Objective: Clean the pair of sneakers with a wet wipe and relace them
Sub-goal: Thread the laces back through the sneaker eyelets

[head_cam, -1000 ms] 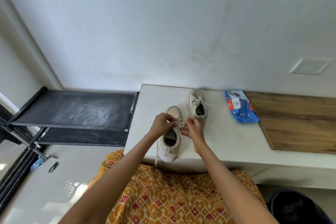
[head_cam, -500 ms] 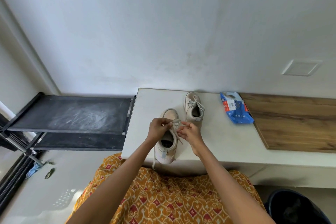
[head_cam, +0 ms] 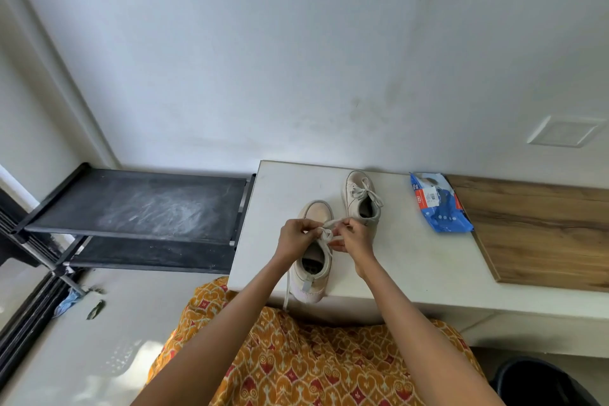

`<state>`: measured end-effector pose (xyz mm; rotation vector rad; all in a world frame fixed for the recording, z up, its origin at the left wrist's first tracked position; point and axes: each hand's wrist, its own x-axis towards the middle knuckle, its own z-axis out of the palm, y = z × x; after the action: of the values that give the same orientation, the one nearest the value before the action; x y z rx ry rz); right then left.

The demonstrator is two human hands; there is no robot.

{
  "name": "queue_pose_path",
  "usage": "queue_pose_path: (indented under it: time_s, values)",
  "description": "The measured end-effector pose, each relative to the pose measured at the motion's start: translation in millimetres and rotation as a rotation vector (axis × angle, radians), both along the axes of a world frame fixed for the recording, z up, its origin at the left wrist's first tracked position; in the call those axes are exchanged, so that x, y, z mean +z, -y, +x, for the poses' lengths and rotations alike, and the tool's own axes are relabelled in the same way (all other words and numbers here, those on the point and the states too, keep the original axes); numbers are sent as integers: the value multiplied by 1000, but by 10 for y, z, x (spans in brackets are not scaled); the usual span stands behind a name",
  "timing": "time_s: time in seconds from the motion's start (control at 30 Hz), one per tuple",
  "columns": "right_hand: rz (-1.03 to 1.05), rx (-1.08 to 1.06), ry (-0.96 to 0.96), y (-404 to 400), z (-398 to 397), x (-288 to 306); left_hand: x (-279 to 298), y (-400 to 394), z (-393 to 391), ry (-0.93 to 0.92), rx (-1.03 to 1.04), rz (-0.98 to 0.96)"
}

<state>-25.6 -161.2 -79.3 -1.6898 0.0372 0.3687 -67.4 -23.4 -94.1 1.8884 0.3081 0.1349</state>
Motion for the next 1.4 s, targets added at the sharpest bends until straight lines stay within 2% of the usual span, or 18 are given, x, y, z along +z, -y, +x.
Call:
queue_pose_path:
  time_s: [0.2, 0.37, 0.53, 0.63, 0.7, 0.87, 1.0, 1.07, 1.23, 1.4]
  values:
    - [166, -142, -61, -57, -31, -27, -3, 27, -30, 12, 38, 39]
    - [349, -210, -105, 2, -275, -165, -2, 121, -68, -42, 152, 102]
    - [181, -51, 60, -1, -399, -251, 36, 178, -118, -52, 210, 151]
    - [107, -47, 110, 15, -352, -215, 52, 179, -125, -51, 208, 162]
    - [91, -49, 97, 36, -306, -205, 65, 179, -135, -51, 213, 178]
    - [160, -30, -77, 61, -275, -168, 47, 189, -144, -34, 206, 222]
    - [172, -35, -95, 71, -291, -147, 44, 186, -130, -44, 204, 226]
    - [144, -14, -59, 102, -318, -168, 35, 187, -126, -43, 212, 217]
    - [-125, 98, 149, 191, -399, -208, 8, 188, -114, -40, 221, 212]
    - [-178, 142, 139, 211, -346, -103, -9, 155, -102, -25, 180, 244]
